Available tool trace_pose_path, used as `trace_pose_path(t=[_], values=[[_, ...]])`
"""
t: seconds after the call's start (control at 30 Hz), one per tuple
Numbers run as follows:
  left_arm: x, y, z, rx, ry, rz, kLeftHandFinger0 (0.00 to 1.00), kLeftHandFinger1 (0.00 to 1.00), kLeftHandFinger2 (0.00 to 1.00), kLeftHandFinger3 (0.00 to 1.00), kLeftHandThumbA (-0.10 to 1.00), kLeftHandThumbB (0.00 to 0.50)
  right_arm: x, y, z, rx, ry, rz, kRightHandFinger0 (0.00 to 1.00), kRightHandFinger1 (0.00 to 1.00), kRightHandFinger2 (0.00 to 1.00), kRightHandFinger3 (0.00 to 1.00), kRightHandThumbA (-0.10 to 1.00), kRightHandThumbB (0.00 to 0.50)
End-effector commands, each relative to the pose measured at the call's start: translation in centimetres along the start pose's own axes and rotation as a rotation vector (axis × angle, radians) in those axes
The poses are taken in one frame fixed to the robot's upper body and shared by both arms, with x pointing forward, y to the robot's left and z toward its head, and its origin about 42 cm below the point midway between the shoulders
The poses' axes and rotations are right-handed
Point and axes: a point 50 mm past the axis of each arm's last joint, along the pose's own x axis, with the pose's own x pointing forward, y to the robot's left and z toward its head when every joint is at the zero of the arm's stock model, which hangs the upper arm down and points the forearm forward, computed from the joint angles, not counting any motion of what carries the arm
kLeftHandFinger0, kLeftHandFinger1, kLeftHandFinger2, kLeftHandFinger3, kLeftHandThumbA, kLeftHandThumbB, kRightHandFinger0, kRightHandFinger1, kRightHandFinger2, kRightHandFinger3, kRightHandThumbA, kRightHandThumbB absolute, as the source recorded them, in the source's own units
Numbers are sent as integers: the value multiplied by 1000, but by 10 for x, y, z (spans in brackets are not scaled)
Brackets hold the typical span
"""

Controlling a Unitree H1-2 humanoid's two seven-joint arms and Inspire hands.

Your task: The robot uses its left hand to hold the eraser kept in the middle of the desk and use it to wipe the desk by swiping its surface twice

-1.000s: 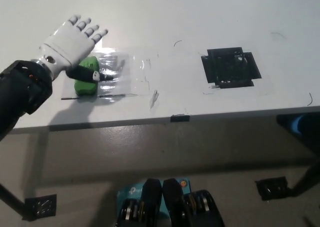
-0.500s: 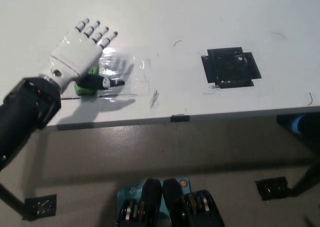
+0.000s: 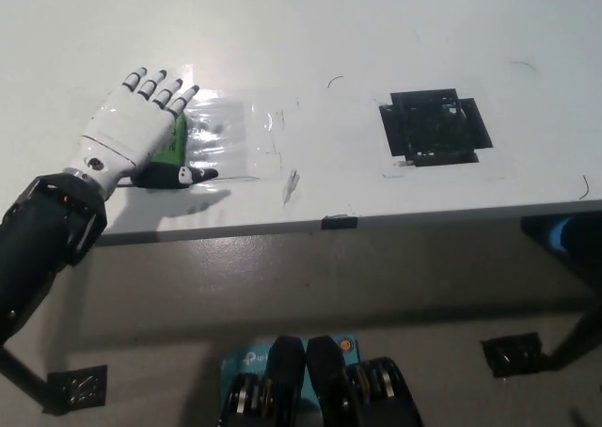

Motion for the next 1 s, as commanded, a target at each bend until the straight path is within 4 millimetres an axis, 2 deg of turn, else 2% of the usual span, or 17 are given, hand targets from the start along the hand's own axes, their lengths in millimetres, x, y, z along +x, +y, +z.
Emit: trace_pose_path(t=[0.0,0.03,0.1,0.13,0.23,0.27,0.37,0.4,0.43,0.53,0.6,0.7,0.8,0.97], values=[[11,23,-18,27,64,79,1000,1000,1000,1000,1000,414,2,-6,12,22,-87,-22,1000,1000,1000,1000,1000,304],[14,24,-19,12,66,77,1000,1000,1000,1000,1000,410,3,-7,14,25,-91,-23,1000,1000,1000,1000,1000,291],[15,23,-19,12,66,79,1000,1000,1000,1000,1000,410,4,-7,13,31,-92,-28,1000,1000,1000,1000,1000,318],[14,18,-16,10,62,101,1000,1000,1000,1000,1000,394,4,-7,14,26,-91,-29,1000,1000,1000,1000,1000,384],[14,12,-11,-28,65,90,1000,1000,1000,1000,1000,399,3,-5,14,33,-94,-33,1000,1000,1000,1000,1000,413],[13,8,-8,-55,76,87,1000,1000,1000,1000,1000,420,3,-4,15,27,-93,-33,1000,1000,1000,1000,1000,386],[14,-4,0,-84,93,67,1000,1000,1000,1000,1000,410,4,-4,15,28,-97,-34,1000,1000,1000,1000,1000,350],[15,-3,-2,-82,95,69,1000,1000,1000,1000,1000,409,5,-3,15,31,-100,-33,1000,1000,1000,1000,1000,348],[15,-6,0,-92,109,50,1000,1000,1000,1000,1000,383,6,-2,15,37,-105,-30,1000,1000,1000,1000,1000,346],[15,-10,2,-123,123,14,1000,1000,1000,1000,1000,355,5,0,14,45,-103,-35,1000,1000,1000,1000,1000,371],[11,-18,4,-146,126,16,1000,1000,1000,1000,1000,370,3,0,14,49,-94,-47,1000,1000,1000,1000,1000,389],[9,-24,5,-140,132,-10,1000,1000,1000,1000,1000,397,2,1,13,56,-97,-51,1000,1000,1000,1000,1000,336],[7,-28,4,-147,145,-36,1000,1000,1000,1000,1000,392,2,2,13,57,-99,-53,1000,1000,1000,1000,1000,309],[-3,-44,5,-208,166,-50,1000,1000,1000,1000,1000,421,1,3,10,55,-96,-57,1000,1000,1000,1000,1000,280]])
